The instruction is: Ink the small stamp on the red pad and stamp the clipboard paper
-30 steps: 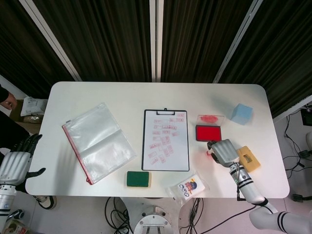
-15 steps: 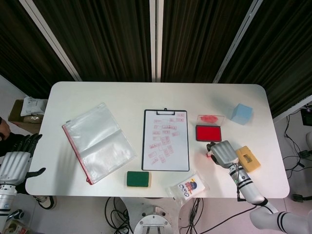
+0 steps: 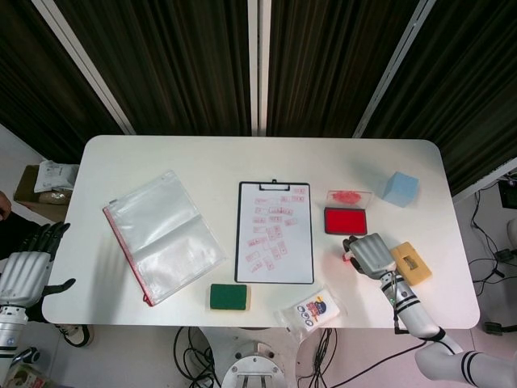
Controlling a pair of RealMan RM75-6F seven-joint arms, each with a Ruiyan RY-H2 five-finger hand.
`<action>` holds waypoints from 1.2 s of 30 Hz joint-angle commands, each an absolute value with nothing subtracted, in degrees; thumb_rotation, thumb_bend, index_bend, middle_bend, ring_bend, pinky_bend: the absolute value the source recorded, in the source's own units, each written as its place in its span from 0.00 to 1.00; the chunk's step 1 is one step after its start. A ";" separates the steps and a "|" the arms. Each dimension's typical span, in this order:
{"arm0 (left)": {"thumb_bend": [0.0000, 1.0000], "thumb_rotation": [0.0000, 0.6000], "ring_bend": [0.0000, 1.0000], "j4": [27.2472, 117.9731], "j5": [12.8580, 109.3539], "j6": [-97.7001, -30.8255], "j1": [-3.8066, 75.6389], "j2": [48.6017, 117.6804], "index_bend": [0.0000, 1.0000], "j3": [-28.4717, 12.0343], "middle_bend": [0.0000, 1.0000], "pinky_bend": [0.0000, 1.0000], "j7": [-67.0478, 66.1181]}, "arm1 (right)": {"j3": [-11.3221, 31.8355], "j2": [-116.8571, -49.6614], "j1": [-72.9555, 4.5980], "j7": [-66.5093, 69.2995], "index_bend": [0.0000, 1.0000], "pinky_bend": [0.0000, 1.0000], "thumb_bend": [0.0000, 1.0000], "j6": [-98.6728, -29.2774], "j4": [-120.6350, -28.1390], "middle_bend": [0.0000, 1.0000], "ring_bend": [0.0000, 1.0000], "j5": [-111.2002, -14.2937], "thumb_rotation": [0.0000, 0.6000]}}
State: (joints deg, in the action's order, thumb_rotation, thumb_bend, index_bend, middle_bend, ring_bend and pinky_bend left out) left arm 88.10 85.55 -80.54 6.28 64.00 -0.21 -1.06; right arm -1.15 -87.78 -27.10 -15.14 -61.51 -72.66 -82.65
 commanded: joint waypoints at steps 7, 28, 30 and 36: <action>0.00 1.00 0.06 88.07 85.46 -80.45 6.28 63.94 0.04 -0.16 0.07 0.16 -1.03 | -1.04 -87.63 -27.08 -15.27 0.50 1.00 0.40 -60.91 -72.90 0.44 0.78 -82.87 1.00; 0.00 1.00 0.06 88.08 85.34 -80.42 6.22 63.78 0.04 -0.08 0.07 0.16 -0.79 | -1.13 -85.24 -26.79 -15.52 0.24 1.00 0.35 -60.54 -75.42 0.31 0.78 -83.68 1.00; 0.00 1.00 0.06 88.19 85.37 -80.42 6.21 63.71 0.04 -0.06 0.07 0.16 -0.84 | -1.27 -83.10 -26.69 -15.74 0.18 1.00 0.32 -60.97 -77.62 0.28 0.78 -84.13 1.00; 0.00 1.00 0.06 88.47 85.34 -80.91 5.95 63.30 0.04 -0.10 0.07 0.16 -0.89 | -2.50 -71.88 -23.56 -17.57 0.08 1.00 0.23 -66.76 -88.77 0.25 0.76 -85.90 1.00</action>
